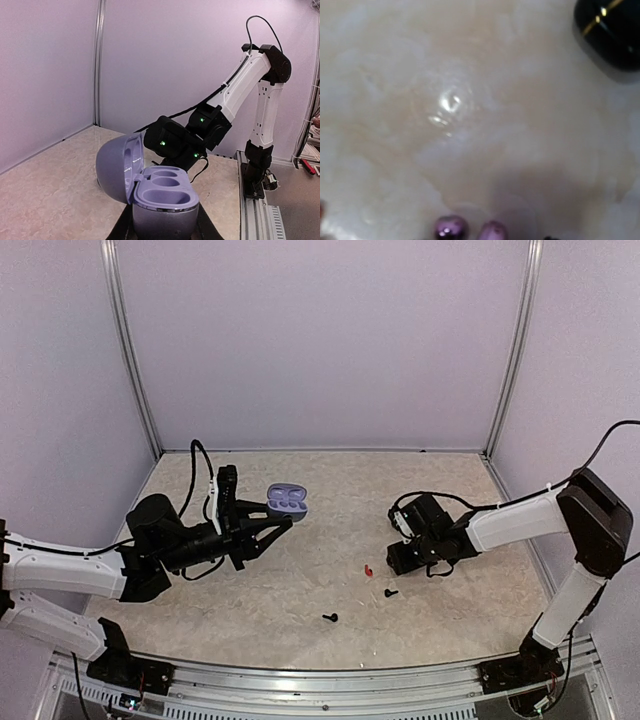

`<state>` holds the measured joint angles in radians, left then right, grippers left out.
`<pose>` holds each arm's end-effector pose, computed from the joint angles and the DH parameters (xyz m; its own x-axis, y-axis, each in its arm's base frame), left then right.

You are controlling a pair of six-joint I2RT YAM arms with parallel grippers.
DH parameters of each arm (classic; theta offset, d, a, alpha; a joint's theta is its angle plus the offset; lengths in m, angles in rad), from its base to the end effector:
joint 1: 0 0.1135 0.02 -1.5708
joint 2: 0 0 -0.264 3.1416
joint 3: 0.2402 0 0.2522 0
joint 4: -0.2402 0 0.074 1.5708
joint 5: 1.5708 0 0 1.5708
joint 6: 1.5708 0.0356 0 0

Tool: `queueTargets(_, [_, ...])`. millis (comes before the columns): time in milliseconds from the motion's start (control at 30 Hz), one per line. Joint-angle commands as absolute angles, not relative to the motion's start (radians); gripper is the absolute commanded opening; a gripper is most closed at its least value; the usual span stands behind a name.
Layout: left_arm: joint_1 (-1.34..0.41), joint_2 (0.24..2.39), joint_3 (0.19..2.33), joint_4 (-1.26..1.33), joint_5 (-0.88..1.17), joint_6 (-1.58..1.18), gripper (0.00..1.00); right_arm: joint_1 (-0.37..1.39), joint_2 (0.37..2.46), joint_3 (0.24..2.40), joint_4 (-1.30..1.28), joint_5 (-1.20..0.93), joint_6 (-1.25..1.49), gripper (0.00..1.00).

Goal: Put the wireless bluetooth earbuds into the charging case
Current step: Pick up the left earbud from the center of the board.

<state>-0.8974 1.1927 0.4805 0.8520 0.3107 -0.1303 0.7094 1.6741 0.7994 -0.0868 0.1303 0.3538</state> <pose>0.1499 -0.2054 0.2592 -0.0351 -0.1544 -0.9874 0.9365 0.3399 -0.0864 0.2404 0.2003 0.1370 -0.7879 -0.2236 -0.5738 -0.3373 0.9362 0.0983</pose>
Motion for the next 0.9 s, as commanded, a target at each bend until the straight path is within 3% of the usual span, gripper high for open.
queueTargets(0, [-0.89,1.187,0.473,0.889,0.325,-0.13,0.0,0.729,1.708,0.824,-0.101,0.174,0.386,0.52])
queueTargets(267, [-0.887,1.186,0.472,0.89,0.327,-0.134,0.0,0.742,1.773,0.848,-0.086,0.19,0.395,0.49])
queueTargets(867, [-0.871,1.172,0.407,0.954,0.282,-0.12,0.0,0.742,1.713,0.857,-0.106,0.15,0.367,0.31])
